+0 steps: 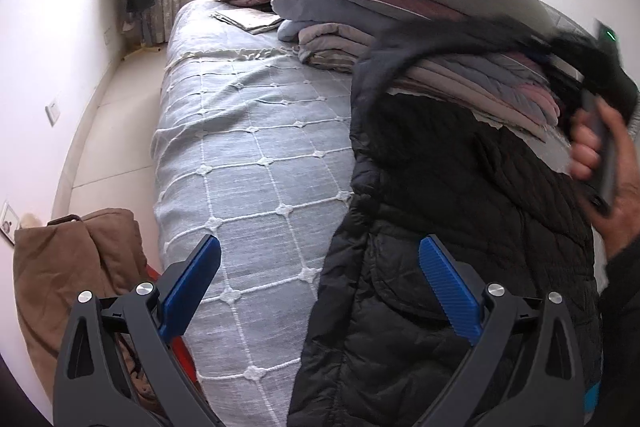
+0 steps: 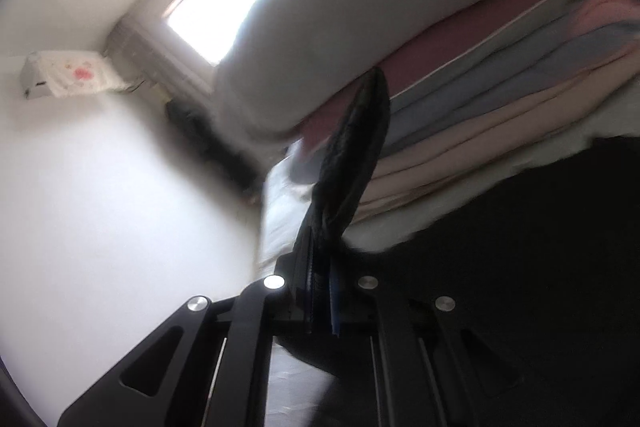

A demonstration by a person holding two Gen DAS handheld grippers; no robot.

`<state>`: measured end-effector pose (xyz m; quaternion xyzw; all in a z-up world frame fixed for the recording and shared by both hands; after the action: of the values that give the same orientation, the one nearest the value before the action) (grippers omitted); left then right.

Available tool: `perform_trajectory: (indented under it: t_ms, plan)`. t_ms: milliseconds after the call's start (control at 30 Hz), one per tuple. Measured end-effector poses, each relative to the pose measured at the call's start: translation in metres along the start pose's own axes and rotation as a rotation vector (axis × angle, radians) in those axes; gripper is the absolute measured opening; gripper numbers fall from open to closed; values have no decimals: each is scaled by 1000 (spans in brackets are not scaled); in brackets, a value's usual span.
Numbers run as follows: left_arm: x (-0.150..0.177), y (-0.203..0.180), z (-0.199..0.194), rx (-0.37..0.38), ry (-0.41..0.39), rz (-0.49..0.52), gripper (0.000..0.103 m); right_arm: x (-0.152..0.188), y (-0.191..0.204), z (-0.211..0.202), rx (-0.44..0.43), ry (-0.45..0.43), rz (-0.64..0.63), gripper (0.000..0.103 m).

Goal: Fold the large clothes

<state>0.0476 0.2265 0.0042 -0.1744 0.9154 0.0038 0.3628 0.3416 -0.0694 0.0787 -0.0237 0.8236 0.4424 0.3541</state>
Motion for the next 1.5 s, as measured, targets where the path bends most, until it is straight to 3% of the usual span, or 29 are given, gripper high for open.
perform_trajectory:
  t_ms: [167, 333, 367, 433, 500, 533, 600, 667, 767, 833, 867, 1033, 1100, 1167, 1233, 1333, 1433, 1500]
  plan:
    - [5, -14, 7, 7, 21, 26, 96, 8, -91, -72, 169, -40, 73, 7]
    - [9, -27, 12, 6, 36, 53, 96, 45, -171, -93, 297, 10, 187, 8]
    - [9, -29, 13, 8, 39, 58, 96, 56, -187, -92, 324, 35, 227, 10]
    - [10, -33, 15, 12, 45, 66, 96, 79, -212, -84, 359, 98, 300, 25]
    - [12, -37, 17, 16, 51, 78, 96, 96, -226, -84, 323, 116, 372, 32]
    - [12, -39, 17, 18, 53, 83, 96, 97, -228, -86, 313, 110, 383, 34]
    - [13, -41, 17, 20, 56, 92, 96, 99, -223, -96, 301, 111, 387, 50]
    - [13, -41, 17, 24, 59, 91, 96, 97, -211, -116, 367, 87, 351, 56]
    - [13, -39, 16, 30, 60, 78, 96, 83, -190, -160, 426, -77, 256, 70]
    - [13, -37, 16, 29, 60, 74, 96, 73, -169, -172, 393, -176, 190, 79]
    - [13, -38, 16, 28, 61, 75, 96, 71, -164, -172, 383, -182, 173, 80]
    - [14, -37, 18, 34, 74, 69, 96, 70, -165, -122, 293, -31, 189, 81]
    - [13, -35, 17, 60, 80, 60, 96, 86, -196, -92, 359, 116, 309, 81]
    - [11, -31, 16, 102, 91, 46, 96, 91, -209, -89, 347, 127, 368, 81]
    - [11, -27, 16, 162, 119, 24, 96, 88, -198, -106, 360, 112, 368, 81]
    - [12, -15, 25, 252, 207, -25, 96, 86, -157, -148, 342, 104, 243, 81]
    - [19, -2, 32, 348, 297, -64, 96, 99, -118, -219, 382, 130, 96, 81]
    - [23, 5, 32, 365, 318, -59, 96, 110, -111, -262, 427, 154, 45, 88]
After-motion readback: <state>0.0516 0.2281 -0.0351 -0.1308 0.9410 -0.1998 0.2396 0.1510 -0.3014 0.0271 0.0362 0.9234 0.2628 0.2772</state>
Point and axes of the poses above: each gripper's, at about its wrist camera, not at the fingertips, and z roughly the way its jaws point, y to its left, x to its underside, the point moved 4 cm from there along z, roughly the way its jaws point, and after that the axes turned 3 degrees about -x, right-handed, at the moved point
